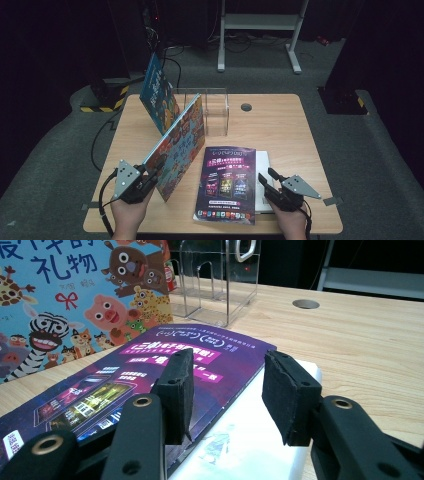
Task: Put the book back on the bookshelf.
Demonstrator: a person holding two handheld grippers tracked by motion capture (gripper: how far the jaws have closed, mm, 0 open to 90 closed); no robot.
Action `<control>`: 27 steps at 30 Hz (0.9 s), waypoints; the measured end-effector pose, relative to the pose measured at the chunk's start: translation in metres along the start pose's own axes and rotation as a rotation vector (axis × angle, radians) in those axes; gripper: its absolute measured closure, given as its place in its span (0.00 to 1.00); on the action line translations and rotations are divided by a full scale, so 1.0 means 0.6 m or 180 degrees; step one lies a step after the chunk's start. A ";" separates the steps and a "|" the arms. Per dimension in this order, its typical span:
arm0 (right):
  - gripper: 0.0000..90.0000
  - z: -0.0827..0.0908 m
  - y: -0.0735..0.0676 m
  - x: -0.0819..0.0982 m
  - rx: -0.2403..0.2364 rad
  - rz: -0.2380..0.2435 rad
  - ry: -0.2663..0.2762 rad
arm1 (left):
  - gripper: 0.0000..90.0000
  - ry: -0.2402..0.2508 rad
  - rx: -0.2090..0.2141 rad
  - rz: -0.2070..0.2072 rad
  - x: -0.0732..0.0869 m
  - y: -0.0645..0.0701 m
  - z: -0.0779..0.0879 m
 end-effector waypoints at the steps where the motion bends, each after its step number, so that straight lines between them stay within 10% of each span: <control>1: 0.62 0.000 0.000 0.000 -0.0005 0.0004 0.0003 | 0.83 0.0003 -0.0017 -0.0008 0.001 0.001 -0.001; 27: 0.62 -0.001 -0.005 0.007 -0.0026 -0.0056 -0.0061 | 0.79 -0.0064 -0.0009 0.0036 0.011 0.011 -0.046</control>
Point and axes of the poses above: each handheld gripper's, and its own axes: z roughly backward along the jaws, x roughly out of its underside, y roughly to its right, the point moved 4 cm from there along -z, roughly forward along the jaws, and after that the axes turned 5 degrees about -z, right-handed, at the moved point
